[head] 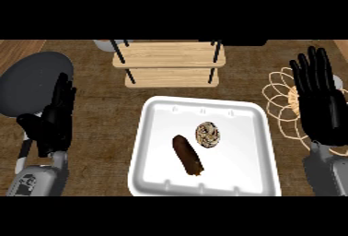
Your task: Pick the cupcake from the tray and place it in the tiered shelf
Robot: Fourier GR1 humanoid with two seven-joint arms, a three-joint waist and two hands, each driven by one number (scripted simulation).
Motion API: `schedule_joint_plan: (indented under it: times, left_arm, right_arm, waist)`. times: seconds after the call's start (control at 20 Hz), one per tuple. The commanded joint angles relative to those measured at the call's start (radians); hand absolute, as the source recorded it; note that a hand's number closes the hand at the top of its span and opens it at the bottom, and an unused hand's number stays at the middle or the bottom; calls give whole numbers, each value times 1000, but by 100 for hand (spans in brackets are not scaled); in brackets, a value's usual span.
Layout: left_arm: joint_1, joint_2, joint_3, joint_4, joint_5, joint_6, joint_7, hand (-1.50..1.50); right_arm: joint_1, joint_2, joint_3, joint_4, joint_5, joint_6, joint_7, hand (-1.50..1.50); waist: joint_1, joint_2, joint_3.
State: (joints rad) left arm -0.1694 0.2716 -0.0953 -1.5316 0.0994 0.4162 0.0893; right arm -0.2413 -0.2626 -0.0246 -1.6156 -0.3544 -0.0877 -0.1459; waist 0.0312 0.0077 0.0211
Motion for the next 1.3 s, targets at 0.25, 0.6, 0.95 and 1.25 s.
schedule_joint_plan:
  times: [0.25,0.6,0.95,1.25]
  left_arm:
    - [83,80,-151,82,-27,-222,32,0]
    - [117,73,-145,159,35,-353,-46,0]
    - [145,67,-118,188,7,-353,-84,0]
    - [167,73,-114,190,17,-367,-87,0]
  right_arm:
    - [19,-282,67,163,332,-30,180,-150]
    - [-49,-105,73,424,263,13,84,-150]
    - [-90,-134,211,190,325,153,223,-150]
    - [-166,-214,385,43,403,274,614,-150]
  waist:
    - [-28,4,-27]
    - [-14,-1,-20]
    - [-29,-9,-22]
    - [-25,-14,-25]
